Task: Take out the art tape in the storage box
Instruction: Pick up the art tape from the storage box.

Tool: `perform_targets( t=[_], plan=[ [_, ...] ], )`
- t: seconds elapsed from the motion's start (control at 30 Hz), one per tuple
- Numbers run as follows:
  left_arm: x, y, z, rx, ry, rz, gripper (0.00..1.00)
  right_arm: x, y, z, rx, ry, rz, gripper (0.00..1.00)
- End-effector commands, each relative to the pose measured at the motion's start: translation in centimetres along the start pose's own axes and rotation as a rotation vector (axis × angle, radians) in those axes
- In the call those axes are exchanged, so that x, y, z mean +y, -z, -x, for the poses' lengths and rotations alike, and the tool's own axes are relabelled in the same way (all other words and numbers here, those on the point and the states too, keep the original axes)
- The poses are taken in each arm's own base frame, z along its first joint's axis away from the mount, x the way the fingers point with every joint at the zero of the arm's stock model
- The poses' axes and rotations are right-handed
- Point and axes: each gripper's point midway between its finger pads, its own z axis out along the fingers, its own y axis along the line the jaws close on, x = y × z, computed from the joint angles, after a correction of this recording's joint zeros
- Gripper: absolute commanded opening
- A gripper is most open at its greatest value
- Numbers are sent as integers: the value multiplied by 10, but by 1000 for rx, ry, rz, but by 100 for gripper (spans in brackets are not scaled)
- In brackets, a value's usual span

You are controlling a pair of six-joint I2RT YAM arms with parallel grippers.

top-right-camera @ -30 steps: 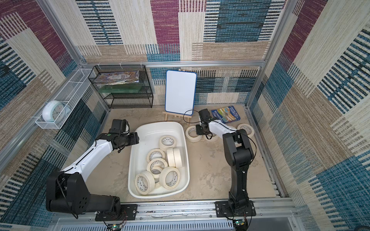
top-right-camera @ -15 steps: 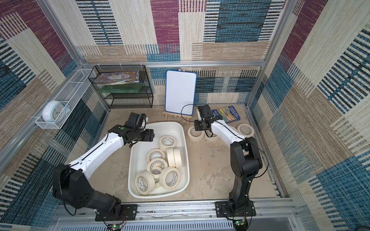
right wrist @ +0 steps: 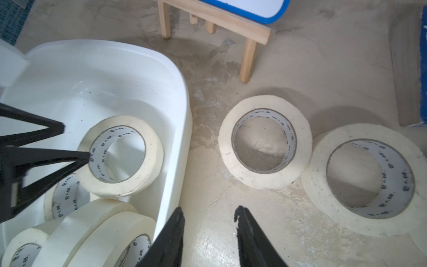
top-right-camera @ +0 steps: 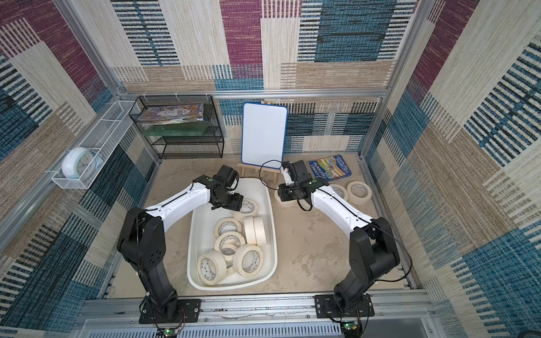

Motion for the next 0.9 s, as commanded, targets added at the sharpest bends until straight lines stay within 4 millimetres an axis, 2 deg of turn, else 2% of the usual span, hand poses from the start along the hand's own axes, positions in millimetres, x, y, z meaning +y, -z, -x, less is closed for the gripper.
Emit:
perform_targets(
  t=[0.0,0.13,0.2,0.3,0.43,0.57,0.67,0.7,0.77,0.83,0.87],
  plan=[
    [6,-6,-1,18,-10,40,72,17,7,2,-10,6,46,40],
    [7,-15,0,25,-10,49,63,29,11,3,-23,27,60,39],
    [7,-17,2,24,-8,51,50,39,11,3,-26,35,80,39],
    [8,-18,2,24,-6,59,38,55,11,6,-29,55,107,39],
    [10,-11,5,3,2,65,19,74,6,10,-25,77,141,40],
    [12,2,8,-27,2,73,13,89,-5,14,-11,93,162,40],
    [16,9,8,-41,-1,91,14,93,-13,14,-1,89,179,40],
    [17,8,8,-40,-4,95,19,94,-13,15,-5,87,181,40],
    [16,2,5,-22,-10,91,48,93,-13,17,-10,84,178,40],
    [12,-6,2,0,-11,72,64,92,-11,17,-14,84,167,41],
    [10,-9,3,2,-9,61,68,90,-11,17,-13,84,159,41]
  ],
)
